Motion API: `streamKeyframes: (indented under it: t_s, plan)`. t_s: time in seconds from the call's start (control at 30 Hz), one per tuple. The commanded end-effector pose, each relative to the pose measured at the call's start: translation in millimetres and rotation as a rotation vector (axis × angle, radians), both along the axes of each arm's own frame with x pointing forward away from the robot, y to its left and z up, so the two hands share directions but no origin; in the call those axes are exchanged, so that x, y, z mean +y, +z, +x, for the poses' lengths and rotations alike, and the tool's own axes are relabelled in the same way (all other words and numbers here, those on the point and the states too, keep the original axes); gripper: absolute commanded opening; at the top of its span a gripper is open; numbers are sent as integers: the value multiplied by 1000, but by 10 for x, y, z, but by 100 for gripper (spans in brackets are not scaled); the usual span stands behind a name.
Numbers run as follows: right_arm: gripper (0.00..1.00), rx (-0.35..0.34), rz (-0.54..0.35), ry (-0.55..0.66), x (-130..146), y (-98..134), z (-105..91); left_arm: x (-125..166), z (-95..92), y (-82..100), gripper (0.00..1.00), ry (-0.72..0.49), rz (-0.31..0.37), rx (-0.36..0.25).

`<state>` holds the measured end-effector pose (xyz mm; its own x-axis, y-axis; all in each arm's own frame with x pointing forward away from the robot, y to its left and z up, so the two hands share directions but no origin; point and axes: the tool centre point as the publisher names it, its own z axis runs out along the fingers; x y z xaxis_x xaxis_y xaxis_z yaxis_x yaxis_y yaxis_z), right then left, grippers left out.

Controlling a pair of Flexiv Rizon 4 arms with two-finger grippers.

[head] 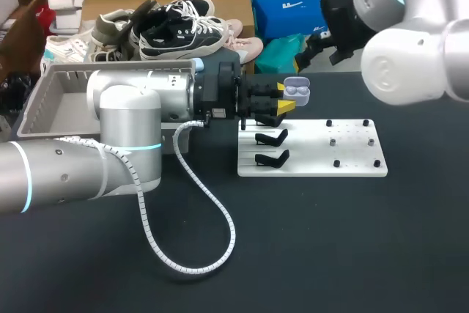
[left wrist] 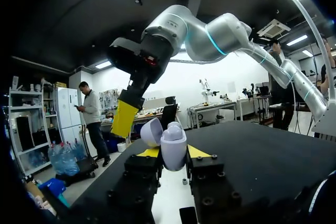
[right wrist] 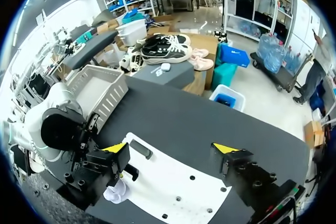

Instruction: Pick up each earbud case from the left stands, insert the matching earbuds, close the lid, and place the case in the box.

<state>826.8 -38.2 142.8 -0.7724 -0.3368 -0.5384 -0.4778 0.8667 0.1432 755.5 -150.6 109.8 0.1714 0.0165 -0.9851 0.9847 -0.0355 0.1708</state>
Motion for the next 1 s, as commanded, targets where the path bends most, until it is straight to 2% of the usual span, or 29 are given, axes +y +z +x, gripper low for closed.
streamKeyframes:
  t_s: [0.03, 0.63, 0.77, 1.0]
  plan:
    - [100, -15, 7, -3, -67, -6, -183, 0, 1, -4, 0, 1, -1, -1]
    - [100, -34, 23, 33, -18, 33, -450, 0, 1, -4, 0, 1, -1, -1]
    - [100, -64, 51, 32, -64, 154, -533, 0, 1, -4, 0, 1, -1, -1]
    - [100, -143, 62, 30, -316, 418, -825, 32, 15, 26, 0, -2, 0, -12]
